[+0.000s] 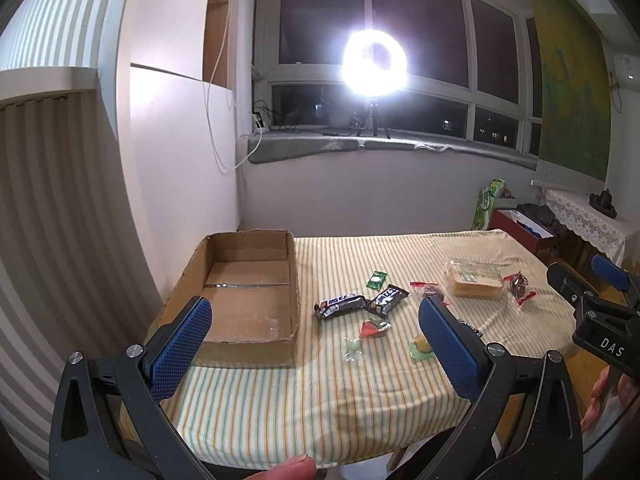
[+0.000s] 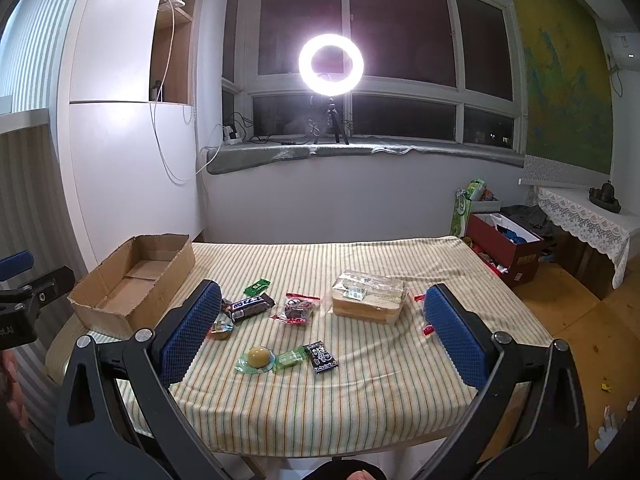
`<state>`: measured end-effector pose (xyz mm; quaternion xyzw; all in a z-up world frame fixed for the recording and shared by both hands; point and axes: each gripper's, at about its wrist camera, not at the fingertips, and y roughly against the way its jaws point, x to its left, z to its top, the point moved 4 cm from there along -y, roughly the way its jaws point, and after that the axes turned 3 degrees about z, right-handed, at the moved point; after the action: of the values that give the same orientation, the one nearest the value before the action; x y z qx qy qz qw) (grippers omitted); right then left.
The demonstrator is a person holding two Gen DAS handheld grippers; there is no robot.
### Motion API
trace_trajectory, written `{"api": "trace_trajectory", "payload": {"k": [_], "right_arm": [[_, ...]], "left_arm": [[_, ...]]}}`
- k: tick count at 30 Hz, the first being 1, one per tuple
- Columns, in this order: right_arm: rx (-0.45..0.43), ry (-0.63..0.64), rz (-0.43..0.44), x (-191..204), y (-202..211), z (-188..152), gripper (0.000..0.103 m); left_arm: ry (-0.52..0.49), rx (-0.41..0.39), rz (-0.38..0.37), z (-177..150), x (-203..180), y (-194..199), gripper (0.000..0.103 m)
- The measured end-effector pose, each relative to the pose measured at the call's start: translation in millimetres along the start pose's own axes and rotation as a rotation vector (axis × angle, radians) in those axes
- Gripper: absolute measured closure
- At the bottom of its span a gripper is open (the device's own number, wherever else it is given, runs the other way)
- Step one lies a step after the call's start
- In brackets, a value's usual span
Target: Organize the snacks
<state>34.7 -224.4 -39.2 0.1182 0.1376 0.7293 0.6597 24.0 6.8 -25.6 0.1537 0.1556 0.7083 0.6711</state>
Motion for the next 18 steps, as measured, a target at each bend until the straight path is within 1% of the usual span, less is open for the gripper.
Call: {"api": "trace_trajectory", "payload": {"k": [18], "right_arm": [[-0.002, 0.007, 0.0, 1.2, 0.9, 2.8, 0.0]], "left_arm": [[0.0, -0.003, -0.001, 0.1, -0.6, 3.5, 0.0]]}}
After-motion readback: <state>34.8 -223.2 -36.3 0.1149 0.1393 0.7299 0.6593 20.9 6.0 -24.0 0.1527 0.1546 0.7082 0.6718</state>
